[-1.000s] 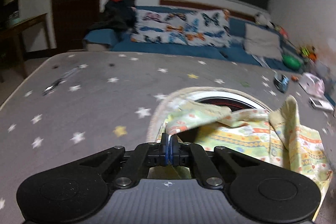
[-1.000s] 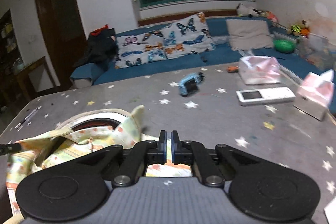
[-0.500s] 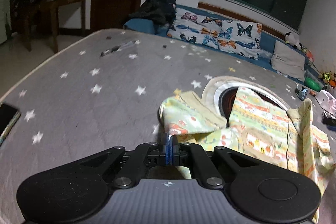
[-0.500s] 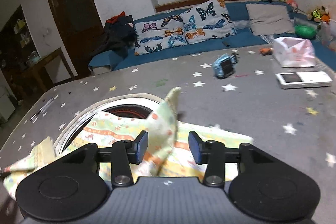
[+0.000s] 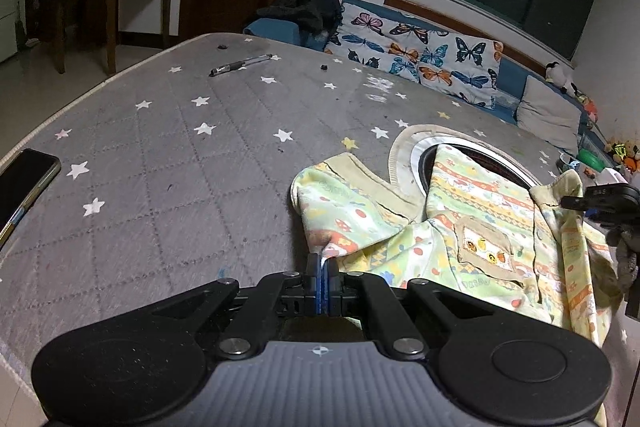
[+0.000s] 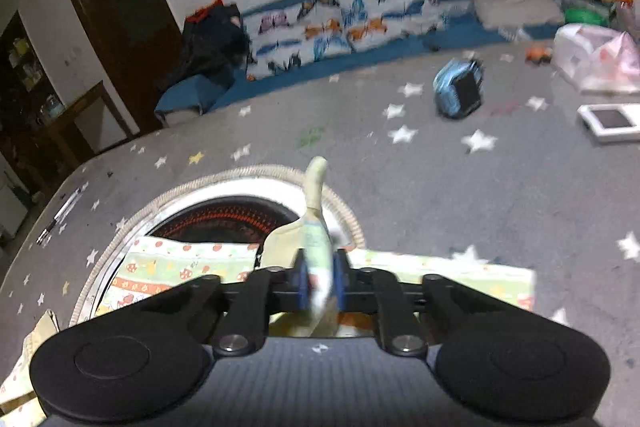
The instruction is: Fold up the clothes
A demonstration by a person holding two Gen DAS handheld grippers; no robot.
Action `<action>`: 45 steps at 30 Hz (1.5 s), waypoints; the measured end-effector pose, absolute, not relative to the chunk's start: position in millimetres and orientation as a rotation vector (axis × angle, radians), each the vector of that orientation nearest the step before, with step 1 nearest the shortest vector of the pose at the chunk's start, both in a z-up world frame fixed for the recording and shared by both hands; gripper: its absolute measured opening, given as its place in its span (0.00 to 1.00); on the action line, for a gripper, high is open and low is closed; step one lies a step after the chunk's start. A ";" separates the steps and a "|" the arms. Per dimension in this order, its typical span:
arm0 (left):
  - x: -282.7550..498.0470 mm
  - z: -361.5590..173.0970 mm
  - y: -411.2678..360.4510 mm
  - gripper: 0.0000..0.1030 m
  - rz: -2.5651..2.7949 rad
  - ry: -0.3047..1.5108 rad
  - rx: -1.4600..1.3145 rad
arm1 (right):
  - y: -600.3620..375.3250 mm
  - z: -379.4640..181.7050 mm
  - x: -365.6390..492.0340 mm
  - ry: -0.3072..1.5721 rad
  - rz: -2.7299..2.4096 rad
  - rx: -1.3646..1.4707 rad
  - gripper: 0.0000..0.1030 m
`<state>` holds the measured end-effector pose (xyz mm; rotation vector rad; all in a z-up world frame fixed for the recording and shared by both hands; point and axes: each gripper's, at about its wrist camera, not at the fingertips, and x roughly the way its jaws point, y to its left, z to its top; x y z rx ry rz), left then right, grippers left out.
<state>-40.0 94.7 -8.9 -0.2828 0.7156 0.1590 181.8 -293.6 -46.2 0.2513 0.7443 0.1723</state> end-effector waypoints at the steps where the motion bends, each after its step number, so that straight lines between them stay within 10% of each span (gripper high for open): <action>1: -41.5 -8.4 94.0 0.01 0.159 0.715 -0.283 | -296.6 -41.0 175.0 0.725 0.169 0.241 0.04; 15: -72.3 -0.9 88.8 0.01 0.134 0.703 -0.274 | -389.5 29.2 43.3 0.521 -0.026 0.151 0.03; 32: -96.0 -9.7 86.0 0.01 0.105 0.789 -0.252 | -464.8 -38.9 -37.5 0.721 -0.302 0.172 0.04; 45: -99.7 4.2 91.2 0.08 0.066 0.801 -0.190 | -460.9 -9.5 -46.9 0.679 -0.297 0.106 0.20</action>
